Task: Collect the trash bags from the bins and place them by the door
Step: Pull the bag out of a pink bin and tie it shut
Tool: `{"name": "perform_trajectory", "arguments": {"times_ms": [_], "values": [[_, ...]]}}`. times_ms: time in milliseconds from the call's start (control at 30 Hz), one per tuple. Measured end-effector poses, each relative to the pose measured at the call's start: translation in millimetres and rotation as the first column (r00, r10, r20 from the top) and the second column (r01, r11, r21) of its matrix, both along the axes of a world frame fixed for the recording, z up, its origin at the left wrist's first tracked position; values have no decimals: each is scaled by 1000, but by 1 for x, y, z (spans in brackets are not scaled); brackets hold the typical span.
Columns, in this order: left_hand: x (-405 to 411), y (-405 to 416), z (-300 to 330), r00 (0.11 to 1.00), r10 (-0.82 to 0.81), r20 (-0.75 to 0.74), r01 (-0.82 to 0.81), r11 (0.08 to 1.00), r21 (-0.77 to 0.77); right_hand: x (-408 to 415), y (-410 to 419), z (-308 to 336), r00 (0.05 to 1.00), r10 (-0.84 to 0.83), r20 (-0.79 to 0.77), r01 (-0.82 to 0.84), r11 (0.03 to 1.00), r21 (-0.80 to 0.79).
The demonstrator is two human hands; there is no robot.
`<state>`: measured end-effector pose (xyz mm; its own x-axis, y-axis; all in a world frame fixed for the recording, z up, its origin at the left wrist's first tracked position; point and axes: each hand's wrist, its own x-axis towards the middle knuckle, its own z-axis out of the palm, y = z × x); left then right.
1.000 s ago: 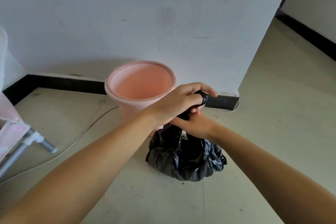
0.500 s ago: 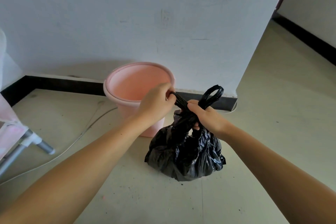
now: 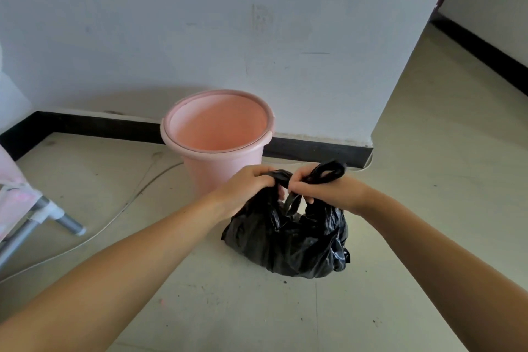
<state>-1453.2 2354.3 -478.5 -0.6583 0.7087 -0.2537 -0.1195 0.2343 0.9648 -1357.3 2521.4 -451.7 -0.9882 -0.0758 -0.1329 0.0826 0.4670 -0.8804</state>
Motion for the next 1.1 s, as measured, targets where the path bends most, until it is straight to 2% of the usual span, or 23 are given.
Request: {"name": "perform_trajectory", "arguments": {"times_ms": [67, 133, 233, 367, 467, 533, 600, 667, 733, 800, 867, 967, 1100], "values": [[1, -4, -3, 982, -100, 159, 89, 993, 75, -1, 2, -5, 997, -14, -76, 25, 989, 149], [1, -5, -7, 937, -161, 311, 155, 987, 44, -3, 1, -12, 987, -51, -155, 94, 954, 285], [1, -1, -8, 860, -85, 503, 101, 995, -5, -3, -4, -20, 936, -120, -332, 238, 909, 343], [5, 3, -7, 798, 15, 602, -68, 996, 65, 1, -19, -27, 911, -13, -411, 198, 891, 410], [-2, 6, -15, 846, 247, 473, -258, 965, -43, 2, -22, -33, 872, -50, -488, 289, 855, 430], [-8, 6, -20, 900, 346, 265, -311, 936, -166, 1, -16, -36, 889, -176, -422, 384, 787, 482], [-15, -3, -27, 934, 358, 1, -344, 899, -270, 2, 1, -45, 915, -299, -270, 403, 676, 617], [-27, -21, -43, 929, 315, -196, -368, 854, -369, 7, 22, -57, 918, -383, -100, 324, 583, 745], [-38, -42, -61, 930, 236, -281, -353, 787, -507, 17, 41, -74, 906, -422, 41, 213, 536, 817], [-46, -61, -78, 930, 291, -223, -366, 716, -594, 29, 55, -94, 895, -425, 139, 99, 491, 866], [-52, -75, -89, 893, 435, -117, -410, 676, -612, 39, 64, -111, 891, -393, 228, -44, 426, 904], [-58, -90, -99, 844, 537, -12, -433, 667, -606, 47, 76, -126, 864, -389, 318, -169, 370, 913], [-60, -98, -105, 809, 586, 46, -455, 673, -583, 50, 80, -132, 845, -395, 360, -212, 371, 904]]}}
